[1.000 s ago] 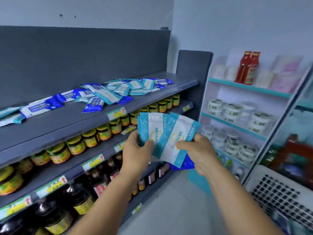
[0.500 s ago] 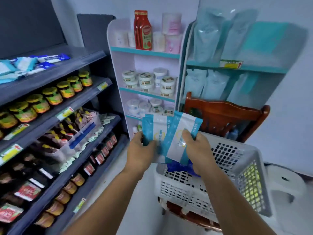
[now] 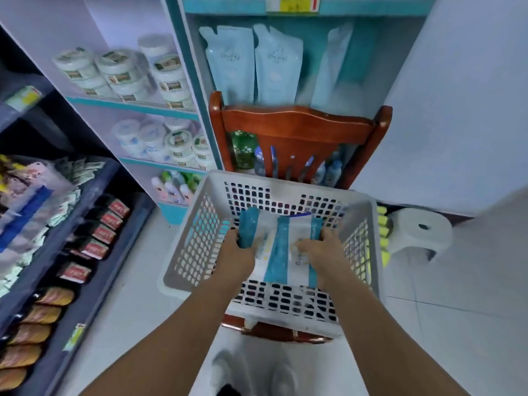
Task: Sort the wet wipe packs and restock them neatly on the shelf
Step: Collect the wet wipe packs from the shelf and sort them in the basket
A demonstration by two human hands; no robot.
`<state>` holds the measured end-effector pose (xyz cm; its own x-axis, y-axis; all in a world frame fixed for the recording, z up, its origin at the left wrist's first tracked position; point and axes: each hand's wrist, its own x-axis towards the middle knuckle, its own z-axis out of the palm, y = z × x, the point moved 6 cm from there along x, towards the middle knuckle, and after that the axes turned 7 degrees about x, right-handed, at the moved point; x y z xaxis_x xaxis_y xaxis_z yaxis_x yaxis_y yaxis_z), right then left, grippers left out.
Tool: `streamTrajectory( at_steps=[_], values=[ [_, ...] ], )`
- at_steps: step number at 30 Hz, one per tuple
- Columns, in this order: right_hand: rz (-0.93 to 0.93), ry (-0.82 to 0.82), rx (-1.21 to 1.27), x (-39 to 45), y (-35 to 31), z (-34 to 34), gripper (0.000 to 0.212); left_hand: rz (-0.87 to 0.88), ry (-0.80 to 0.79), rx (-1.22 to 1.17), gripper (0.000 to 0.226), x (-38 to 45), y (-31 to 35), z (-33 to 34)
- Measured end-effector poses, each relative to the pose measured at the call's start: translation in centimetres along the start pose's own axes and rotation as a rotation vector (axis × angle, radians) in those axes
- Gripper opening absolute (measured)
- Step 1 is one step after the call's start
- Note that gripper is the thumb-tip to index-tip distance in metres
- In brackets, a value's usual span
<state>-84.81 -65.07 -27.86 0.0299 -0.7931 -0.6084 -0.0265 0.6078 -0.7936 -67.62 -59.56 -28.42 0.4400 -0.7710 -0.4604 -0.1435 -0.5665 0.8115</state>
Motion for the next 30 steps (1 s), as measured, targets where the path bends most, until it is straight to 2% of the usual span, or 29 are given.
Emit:
streamTrajectory(
  at_steps=[4, 8, 12, 17, 19, 22, 25, 30],
  values=[
    [0.110, 0.050, -0.051, 4.6, 4.4, -0.2, 0.016, -0.137, -0.036, 0.159, 0.016, 4.1, -4.2, 2.6],
    [0.180, 0.105, -0.135, 8.6, 8.6, 0.0, 0.014, -0.213, -0.104, 0.287, 0.025, 7.6, -7.9, 4.5],
    [0.308, 0.144, -0.136, 12.4, 12.9, 0.7, 0.013, -0.302, -0.189, 0.360, 0.040, 11.2, -11.6, 6.5],
    [0.387, 0.212, -0.230, 16.5, 17.1, 1.1, 0.004, -0.385, -0.280, 0.428, 0.042, 14.7, -16.2, 8.6],
    [0.406, 0.220, -0.256, 17.7, 18.6, 1.4, 0.007, -0.396, -0.288, 0.446, 0.038, 15.7, -17.5, 9.1],
    [0.426, 0.247, -0.263, 18.9, 20.2, 1.5, 0.006, -0.359, -0.286, 0.485, 0.035, 16.8, -18.6, 9.6],
    [0.417, 0.233, -0.299, 19.2, 20.5, 1.7, 0.019, -0.295, -0.283, 0.559, 0.039, 17.3, -18.7, 10.0],
    [0.299, 0.155, -0.384, 17.8, 17.9, 1.8, 0.031, -0.102, -0.343, 0.839, 0.056, 16.2, -16.0, 9.8]
  ],
)
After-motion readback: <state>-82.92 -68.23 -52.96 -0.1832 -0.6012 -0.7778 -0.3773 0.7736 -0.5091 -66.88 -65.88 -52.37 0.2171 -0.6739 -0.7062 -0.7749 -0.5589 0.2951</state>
